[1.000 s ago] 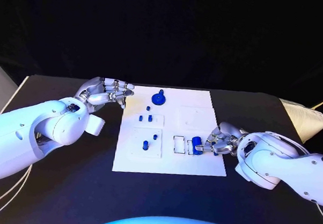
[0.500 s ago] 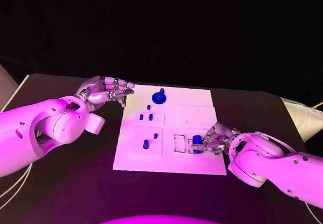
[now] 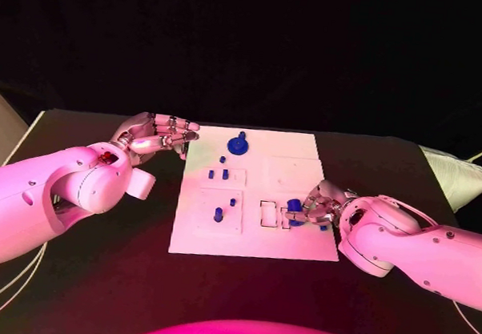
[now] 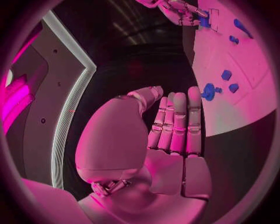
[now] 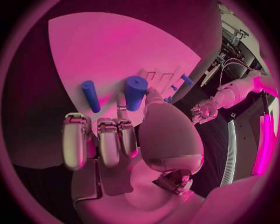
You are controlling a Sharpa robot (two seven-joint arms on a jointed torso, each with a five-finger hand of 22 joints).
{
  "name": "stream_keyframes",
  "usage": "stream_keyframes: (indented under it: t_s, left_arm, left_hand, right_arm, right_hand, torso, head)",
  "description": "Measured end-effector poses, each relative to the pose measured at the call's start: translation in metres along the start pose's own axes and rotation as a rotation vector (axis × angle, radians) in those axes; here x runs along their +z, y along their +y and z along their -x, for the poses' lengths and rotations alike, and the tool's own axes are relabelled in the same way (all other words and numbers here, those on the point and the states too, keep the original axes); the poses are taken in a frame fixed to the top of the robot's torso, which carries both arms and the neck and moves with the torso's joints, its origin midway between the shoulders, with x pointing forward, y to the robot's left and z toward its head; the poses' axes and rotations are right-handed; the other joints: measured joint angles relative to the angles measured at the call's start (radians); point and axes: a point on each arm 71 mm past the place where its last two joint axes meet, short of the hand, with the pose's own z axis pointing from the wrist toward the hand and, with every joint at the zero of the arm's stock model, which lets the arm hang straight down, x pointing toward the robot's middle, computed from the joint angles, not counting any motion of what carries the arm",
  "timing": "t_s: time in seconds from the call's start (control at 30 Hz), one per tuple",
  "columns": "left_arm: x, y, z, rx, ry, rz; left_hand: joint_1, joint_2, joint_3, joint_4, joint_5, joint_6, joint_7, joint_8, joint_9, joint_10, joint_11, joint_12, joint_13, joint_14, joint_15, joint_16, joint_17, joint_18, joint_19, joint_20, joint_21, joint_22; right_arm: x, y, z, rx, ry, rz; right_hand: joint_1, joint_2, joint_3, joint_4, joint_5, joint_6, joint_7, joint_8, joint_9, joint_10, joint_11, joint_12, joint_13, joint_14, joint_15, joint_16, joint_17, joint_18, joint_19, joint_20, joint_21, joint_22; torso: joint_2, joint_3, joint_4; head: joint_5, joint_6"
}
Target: Assemble the parts on the task board
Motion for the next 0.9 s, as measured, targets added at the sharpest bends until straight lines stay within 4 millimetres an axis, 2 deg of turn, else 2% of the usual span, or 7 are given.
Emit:
stream_keyframes:
  t_s: [0.07,0.23,0.37,0.4,0.53,0.9]
  left_arm:
    - [0.000,0.000,0.000,0.000,-0.001,0.000]
    - [-0.001,0.000,0.001,0.001,-0.002,0.001]
    - [-0.001,0.000,0.002,0.002,-0.003,0.002]
    - [-0.001,0.000,0.002,0.002,-0.003,0.002]
    - [-0.001,0.001,0.002,0.001,-0.003,0.003]
    - [0.000,0.001,0.001,0.000,-0.002,0.004]
  left_hand:
    - [0.000,0.000,0.000,0.000,0.000,0.000,0.000,0.000,0.000,0.000,0.000,0.000,0.000,0.000,0.000,0.000,0.000,0.000,0.000,0.000,0.000,-0.001]
    - [0.000,0.000,0.000,0.000,0.000,0.000,0.000,0.000,0.000,0.000,0.000,0.000,0.000,0.000,0.000,0.000,0.000,0.000,0.000,0.000,0.000,-0.001]
    - [0.000,0.000,0.000,0.000,0.000,0.000,0.000,0.000,0.000,0.000,0.000,0.000,0.000,0.000,0.000,0.000,0.000,0.000,0.000,0.000,0.000,-0.001]
    - [0.000,0.000,0.000,0.000,0.000,0.000,0.000,0.000,0.000,0.000,0.000,0.000,0.000,0.000,0.000,0.000,0.000,0.000,0.000,0.000,0.000,-0.001]
    - [0.000,0.000,0.000,0.000,0.000,0.000,0.000,0.000,0.000,0.000,0.000,0.000,0.000,0.000,0.000,0.000,0.000,0.000,0.004,0.004,0.000,-0.001]
    - [0.000,0.000,0.000,0.000,0.000,0.000,0.000,0.000,0.000,0.000,0.000,0.000,0.000,0.000,0.000,0.000,0.000,0.000,0.004,0.004,0.000,-0.001]
  right_arm:
    - [-0.002,-0.002,0.001,0.009,-0.005,-0.003]
    - [-0.008,-0.007,0.005,0.053,-0.016,-0.018]
    - [-0.014,-0.003,0.016,0.101,-0.032,-0.014]
    - [-0.015,-0.002,0.018,0.112,-0.035,-0.013]
    - [-0.020,0.004,0.025,0.158,-0.039,-0.007]
    - [-0.019,0.028,0.014,0.230,0.025,0.012]
  right_hand:
    - [0.011,0.011,0.010,0.001,0.018,0.002,-0.002,0.000,-0.003,0.000,0.000,0.000,0.000,-0.001,-0.006,0.000,0.000,0.000,0.000,0.000,0.007,0.000]
    - [0.041,0.012,0.029,-0.001,0.029,0.002,-0.006,0.004,-0.003,0.004,-0.007,0.000,0.000,0.001,-0.007,0.000,0.000,0.000,0.000,-0.008,0.015,0.000]
    - [0.050,0.011,0.039,-0.001,0.029,0.002,-0.006,0.005,-0.003,0.002,-0.009,0.000,0.000,0.001,-0.007,0.000,0.000,0.000,0.000,-0.008,0.015,0.000]
    - [0.058,0.012,0.039,-0.001,0.031,0.002,-0.006,0.005,-0.003,0.002,-0.009,0.000,0.000,0.001,-0.007,0.000,0.000,-0.011,0.000,-0.007,0.015,0.000]
    - [0.064,0.011,0.047,0.000,0.045,0.002,-0.006,0.004,-0.003,0.002,-0.009,0.000,0.000,0.001,-0.007,0.000,0.000,-0.011,0.000,-0.008,0.015,0.000]
    - [0.064,0.011,0.047,0.000,0.045,0.002,-0.006,0.003,-0.003,0.002,-0.009,0.000,0.000,0.001,-0.007,0.000,0.000,-0.011,0.000,-0.007,0.015,0.000]
  torso:
    - [0.000,0.0000,-0.0001]
    - [0.000,0.0000,-0.0006]
    - [-0.001,0.0000,-0.0009]
    - [-0.001,0.0000,-0.0012]
    - [-0.001,-0.0007,-0.0014]
    - [0.000,-0.0006,-0.0002]
  head:
    - [-0.001,0.000]
    - [-0.001,0.001]
    - [-0.001,0.002]
    - [-0.002,0.003]
    - [-0.004,0.005]
    - [-0.006,0.006]
